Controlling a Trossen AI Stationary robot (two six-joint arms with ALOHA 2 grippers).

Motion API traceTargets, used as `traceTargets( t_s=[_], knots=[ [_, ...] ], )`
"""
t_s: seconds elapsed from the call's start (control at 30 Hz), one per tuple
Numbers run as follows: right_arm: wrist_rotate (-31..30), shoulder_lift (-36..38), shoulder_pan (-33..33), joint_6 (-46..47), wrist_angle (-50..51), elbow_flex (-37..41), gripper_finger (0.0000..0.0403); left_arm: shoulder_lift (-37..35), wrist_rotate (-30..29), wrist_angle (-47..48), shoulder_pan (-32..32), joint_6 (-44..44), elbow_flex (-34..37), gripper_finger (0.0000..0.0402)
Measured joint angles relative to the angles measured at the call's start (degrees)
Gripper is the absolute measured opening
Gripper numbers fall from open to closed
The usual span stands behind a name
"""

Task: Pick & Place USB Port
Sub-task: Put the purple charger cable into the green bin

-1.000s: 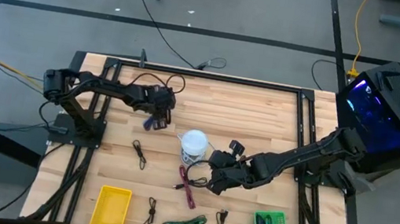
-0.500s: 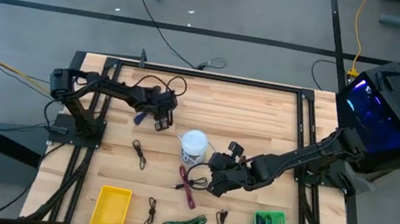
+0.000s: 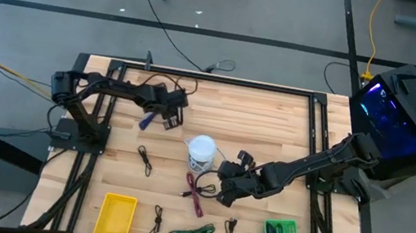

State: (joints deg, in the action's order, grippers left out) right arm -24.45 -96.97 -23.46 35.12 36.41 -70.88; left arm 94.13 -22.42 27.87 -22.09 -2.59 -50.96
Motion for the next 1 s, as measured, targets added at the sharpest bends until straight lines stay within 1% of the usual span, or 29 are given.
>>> traceTargets(
  t_s=[0.1,0.17,0.23,0.3,0.4,0.57,0.67,0.77,0.83,0.9,1.0],
  knots=[
    [0.51,0.00,-0.02,-1.06,-0.02,0.01,0.0103,0.00,0.61,2.99,-1.52,-5.00,0.00,0.0184],
    [0.53,0.00,-0.02,-1.39,0.01,0.01,0.0103,0.00,2.46,4.75,-2.27,-7.08,0.00,0.0204],
    [0.44,0.00,-0.02,-1.76,-0.01,0.01,0.0103,0.00,4.25,5.10,-2.64,-7.91,0.00,0.0217],
    [0.45,0.00,-0.02,-1.78,-0.01,0.01,0.0103,0.00,3.79,5.14,-2.64,-8.50,0.00,0.0223],
    [0.50,0.00,-0.02,-1.76,-0.01,0.01,0.0103,0.00,1.40,6.69,-2.86,-8.95,0.00,0.0223],
    [0.51,0.00,-0.04,-1.87,-0.01,0.01,0.0103,0.00,4.75,6.93,-4.29,-12.42,0.00,0.0216],
    [0.97,0.00,-0.04,-2.04,-0.01,0.01,0.0103,0.00,4.34,6.51,-4.50,-13.31,0.42,0.0216],
    [1.22,0.00,-0.04,-2.05,-0.05,0.01,0.0103,0.00,5.40,6.03,-4.71,-13.66,2.36,0.0216],
    [1.41,0.00,-0.04,-2.57,-0.05,0.01,0.0103,-0.06,6.86,3.63,-4.85,-14.45,4.31,0.0216],
    [1.43,0.00,-0.04,-2.80,-0.18,0.01,0.0103,-0.37,6.76,1.39,-4.85,-14.38,6.18,0.0215],
    [1.43,0.00,-0.04,-3.13,-0.40,0.01,0.0103,-0.37,6.79,1.01,-4.81,-14.82,7.04,0.0196]
  ],
)
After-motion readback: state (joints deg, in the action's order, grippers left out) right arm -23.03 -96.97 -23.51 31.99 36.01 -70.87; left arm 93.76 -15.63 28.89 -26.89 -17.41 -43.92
